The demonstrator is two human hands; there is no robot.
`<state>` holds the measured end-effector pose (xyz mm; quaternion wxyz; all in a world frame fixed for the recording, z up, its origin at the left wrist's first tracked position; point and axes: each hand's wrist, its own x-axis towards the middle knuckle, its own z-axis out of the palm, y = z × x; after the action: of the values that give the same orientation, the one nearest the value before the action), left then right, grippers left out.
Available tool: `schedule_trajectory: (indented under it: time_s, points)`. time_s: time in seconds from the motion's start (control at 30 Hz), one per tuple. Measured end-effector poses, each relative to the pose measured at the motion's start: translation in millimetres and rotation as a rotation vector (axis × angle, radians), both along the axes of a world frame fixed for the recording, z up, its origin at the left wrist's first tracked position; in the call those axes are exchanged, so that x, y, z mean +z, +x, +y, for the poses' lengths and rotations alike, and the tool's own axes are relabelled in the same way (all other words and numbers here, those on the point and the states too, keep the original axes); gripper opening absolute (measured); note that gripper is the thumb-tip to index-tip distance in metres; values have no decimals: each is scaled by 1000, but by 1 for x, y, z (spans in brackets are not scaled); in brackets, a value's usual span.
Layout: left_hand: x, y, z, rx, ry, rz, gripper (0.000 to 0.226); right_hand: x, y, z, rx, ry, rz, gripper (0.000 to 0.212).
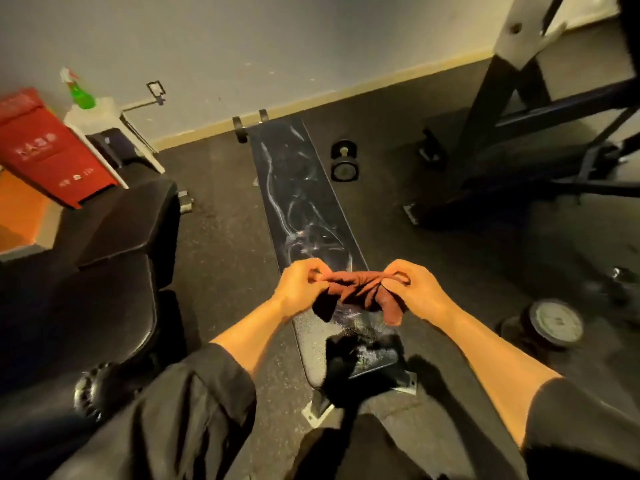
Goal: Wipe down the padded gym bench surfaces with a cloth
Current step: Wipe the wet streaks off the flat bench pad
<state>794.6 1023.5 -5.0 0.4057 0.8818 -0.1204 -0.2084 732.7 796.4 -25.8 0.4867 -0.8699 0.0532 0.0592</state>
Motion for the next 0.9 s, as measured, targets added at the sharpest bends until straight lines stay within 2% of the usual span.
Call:
schedule_trajectory:
  time_s: [0.07, 0.2, 0.33, 0.43, 0.67, 0.77, 0.83, 0.9]
  points:
    - [-12, 13, -18, -11, -16, 76, 16, -16, 5, -5, -83, 45, 25, 14]
    - [-33, 31, -57, -188, -52, 181, 39, -32, 7, -5, -294, 184, 57, 19]
    - [-55, 46, -92, -240, 2, 89, 17, -41, 3, -7, -440, 217, 61, 13]
    - [-68, 69, -108, -357, -1, 22, 13, -57, 1, -9, -584, 192, 76, 15]
    - [-123, 123, -103, -736, 132, 139, 23, -108, 4, 44, -917, 169, 272, 19]
    - [-157, 132, -87, -899, 213, 206, 38, -142, 2, 89, -1076, 152, 322, 25]
    - [-185, 135, -72, -996, 296, 219, 32, -169, -1, 120, -1147, 184, 395, 25]
    - [-209, 137, -56, -1052, 386, 247, 15, -192, -3, 151, -1204, 204, 442, 27]
